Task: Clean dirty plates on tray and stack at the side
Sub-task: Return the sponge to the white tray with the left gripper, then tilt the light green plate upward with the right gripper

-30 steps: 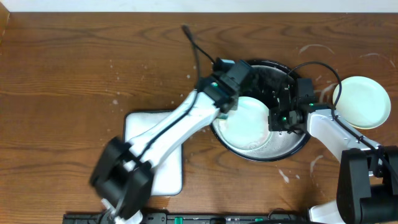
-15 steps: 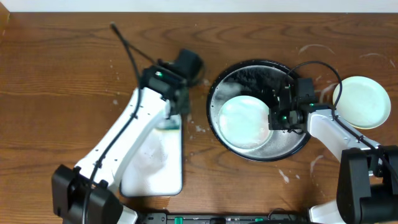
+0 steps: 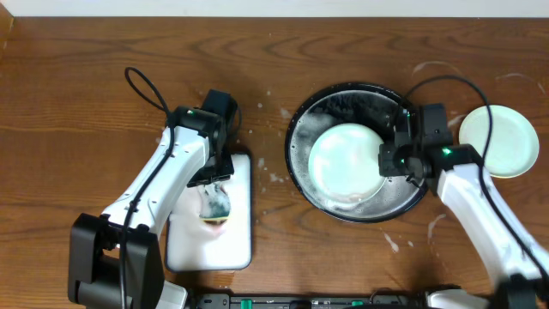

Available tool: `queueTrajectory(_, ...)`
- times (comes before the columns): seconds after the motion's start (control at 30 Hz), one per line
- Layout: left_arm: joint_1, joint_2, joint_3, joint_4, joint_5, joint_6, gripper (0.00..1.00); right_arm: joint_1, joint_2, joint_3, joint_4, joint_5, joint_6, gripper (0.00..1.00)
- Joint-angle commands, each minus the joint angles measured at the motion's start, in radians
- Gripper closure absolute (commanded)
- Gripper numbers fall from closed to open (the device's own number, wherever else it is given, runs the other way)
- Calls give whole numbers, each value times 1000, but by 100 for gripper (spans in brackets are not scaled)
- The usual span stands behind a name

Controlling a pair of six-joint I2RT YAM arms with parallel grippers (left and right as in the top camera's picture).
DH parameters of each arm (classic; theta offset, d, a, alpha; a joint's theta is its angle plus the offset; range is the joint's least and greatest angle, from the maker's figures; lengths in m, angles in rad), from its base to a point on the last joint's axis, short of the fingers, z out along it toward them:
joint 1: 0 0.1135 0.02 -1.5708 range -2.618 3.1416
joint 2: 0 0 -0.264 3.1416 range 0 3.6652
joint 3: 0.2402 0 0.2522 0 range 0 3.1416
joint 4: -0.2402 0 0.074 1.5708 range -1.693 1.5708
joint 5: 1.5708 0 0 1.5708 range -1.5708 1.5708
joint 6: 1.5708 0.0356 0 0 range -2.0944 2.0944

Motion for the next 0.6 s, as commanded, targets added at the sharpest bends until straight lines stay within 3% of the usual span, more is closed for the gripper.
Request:
queueTrajectory(0.0,3,-5,-1,1,8,5,42,56,-72,23,-5,196,8,99)
queueTrajectory(0.03,3,-5,-1,1,8,5,32,68,-90,23,-4,227,8,99)
queueTrajectory(0.13,3,-5,-1,1,8,6,21,99,-143,23,-4,307,6,99)
queueTrajectory(0.3,3,-5,-1,1,8,5,20,148,-217,23,-5,455,-34,99)
queueTrajectory(0.57,3,-5,-1,1,8,6,19,286,-262,23,14,713,-215,99)
